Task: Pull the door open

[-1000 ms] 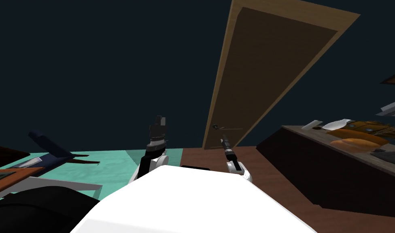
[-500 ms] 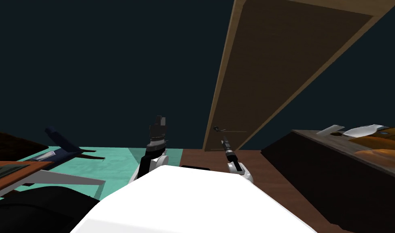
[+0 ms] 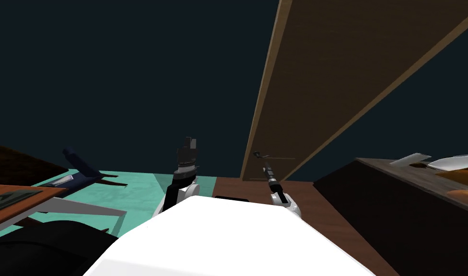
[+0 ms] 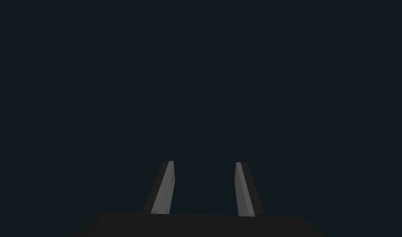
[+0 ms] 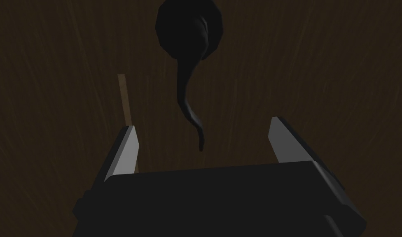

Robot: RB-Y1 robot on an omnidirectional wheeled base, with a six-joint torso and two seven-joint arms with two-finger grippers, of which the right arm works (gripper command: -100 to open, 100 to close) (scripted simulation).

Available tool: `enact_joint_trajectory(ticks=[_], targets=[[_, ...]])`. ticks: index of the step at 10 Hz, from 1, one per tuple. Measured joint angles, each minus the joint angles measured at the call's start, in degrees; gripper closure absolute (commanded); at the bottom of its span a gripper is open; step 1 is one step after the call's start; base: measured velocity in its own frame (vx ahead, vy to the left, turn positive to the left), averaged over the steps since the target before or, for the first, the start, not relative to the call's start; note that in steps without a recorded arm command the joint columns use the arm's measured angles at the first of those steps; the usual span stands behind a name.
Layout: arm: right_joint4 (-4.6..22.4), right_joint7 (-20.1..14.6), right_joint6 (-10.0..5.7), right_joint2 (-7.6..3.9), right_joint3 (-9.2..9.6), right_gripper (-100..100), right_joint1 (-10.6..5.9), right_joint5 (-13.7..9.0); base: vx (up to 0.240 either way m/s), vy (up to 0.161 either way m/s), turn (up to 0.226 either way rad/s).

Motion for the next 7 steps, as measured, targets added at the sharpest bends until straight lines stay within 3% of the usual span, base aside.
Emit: enact_joint_trajectory(ticks=[1,3,7], targets=[[1.24,-0.02,-0.77,-0.29,-0.58,-100,0.08,-0.33,0.171,0.054,0.170],[1.27,-0.77,-0.99,-1.50,-1.50,-100,0.71,-0.97,0.133,0.047,0.105],[6.05,-2.10,-4.26,-3.99,-4.02,-100,0.68,-2.60,0.169,0.028,0.191]])
